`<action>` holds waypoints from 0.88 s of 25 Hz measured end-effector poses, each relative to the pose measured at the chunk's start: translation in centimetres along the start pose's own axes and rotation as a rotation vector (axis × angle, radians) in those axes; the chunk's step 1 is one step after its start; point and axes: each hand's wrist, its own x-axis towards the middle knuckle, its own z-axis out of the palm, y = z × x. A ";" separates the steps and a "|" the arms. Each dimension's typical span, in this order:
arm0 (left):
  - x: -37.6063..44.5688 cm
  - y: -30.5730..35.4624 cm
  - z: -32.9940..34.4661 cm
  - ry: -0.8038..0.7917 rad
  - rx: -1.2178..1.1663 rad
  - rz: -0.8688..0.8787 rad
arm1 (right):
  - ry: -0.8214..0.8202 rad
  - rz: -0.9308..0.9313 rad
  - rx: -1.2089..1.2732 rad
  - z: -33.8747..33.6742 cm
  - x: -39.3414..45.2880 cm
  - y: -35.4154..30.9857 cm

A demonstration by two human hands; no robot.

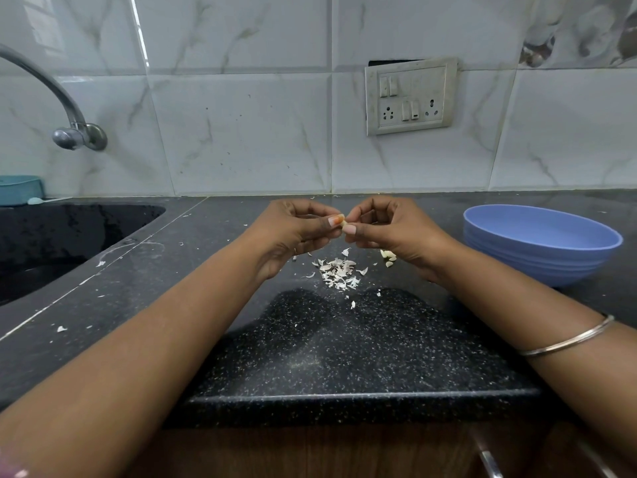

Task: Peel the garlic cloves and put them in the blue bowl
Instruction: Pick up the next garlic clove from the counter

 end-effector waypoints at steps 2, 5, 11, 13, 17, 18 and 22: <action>0.0 0.0 0.0 -0.024 -0.042 -0.009 | -0.020 0.006 0.065 0.0 0.0 0.0; 0.0 0.0 -0.1 -0.026 0.005 0.030 | -0.027 0.027 0.122 -0.1 0.1 -0.1; 0.1 -0.5 0.4 -0.003 0.357 0.105 | 0.157 0.062 -0.002 -1.5 0.1 -0.8; 0.2 -0.6 0.5 0.018 0.673 0.185 | 0.261 0.036 -0.206 -2.3 0.5 -0.5; 0.2 -0.4 0.6 0.032 1.035 0.280 | 0.326 0.076 -0.640 -3.8 1.1 -0.2; 0.2 -0.5 0.6 0.027 1.042 0.274 | 0.282 0.133 -0.690 -4.0 1.1 -0.2; 0.1 -0.6 0.4 -0.010 1.078 0.264 | 0.080 0.361 -0.832 -4.1 1.0 0.1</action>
